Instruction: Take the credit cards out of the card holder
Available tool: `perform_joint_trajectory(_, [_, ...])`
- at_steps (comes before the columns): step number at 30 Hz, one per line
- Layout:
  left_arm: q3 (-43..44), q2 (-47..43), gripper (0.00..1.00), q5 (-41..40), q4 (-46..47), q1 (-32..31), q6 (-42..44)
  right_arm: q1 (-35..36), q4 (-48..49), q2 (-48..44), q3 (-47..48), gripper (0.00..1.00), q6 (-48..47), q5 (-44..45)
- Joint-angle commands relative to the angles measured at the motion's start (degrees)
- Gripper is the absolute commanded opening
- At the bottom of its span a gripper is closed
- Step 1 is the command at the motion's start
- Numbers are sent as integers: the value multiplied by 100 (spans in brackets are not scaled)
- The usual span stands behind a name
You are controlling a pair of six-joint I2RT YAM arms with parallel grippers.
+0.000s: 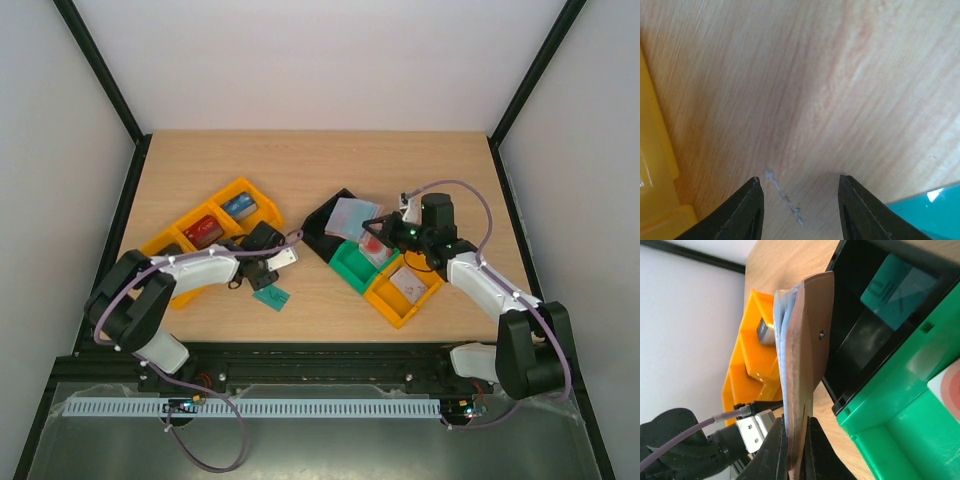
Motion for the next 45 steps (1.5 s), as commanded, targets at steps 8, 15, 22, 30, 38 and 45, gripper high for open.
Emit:
perform_joint_trajectory(8, [-1751, -1040, 44, 208, -380, -645, 636, 671, -501, -122, 256, 2, -415, -274])
perform_joint_trajectory(15, [-2064, -1256, 44, -306, -311, -1782, 721, 1404, -155, 163, 276, 2, -200, 126])
perform_joint_trajectory(22, [-1257, -1742, 43, 125, -1456, -1849, 715, 2009, 351, 772, 550, 2, 30, 372])
perform_joint_trajectory(30, [493, -2784, 57, 2127, -3686, -361, 1310, 2363, 333, 1243, 938, 2, 129, 290])
perform_joint_trajectory(38, [944, -3291, 82, 2581, -3601, 835, 761, 2865, -726, 1878, 1401, 2, -658, -470])
perform_joint_trajectory(45, [777, -3173, 90, 2681, -3388, 1219, 425, 3145, -1391, 3434, 3075, 14, -1310, -339])
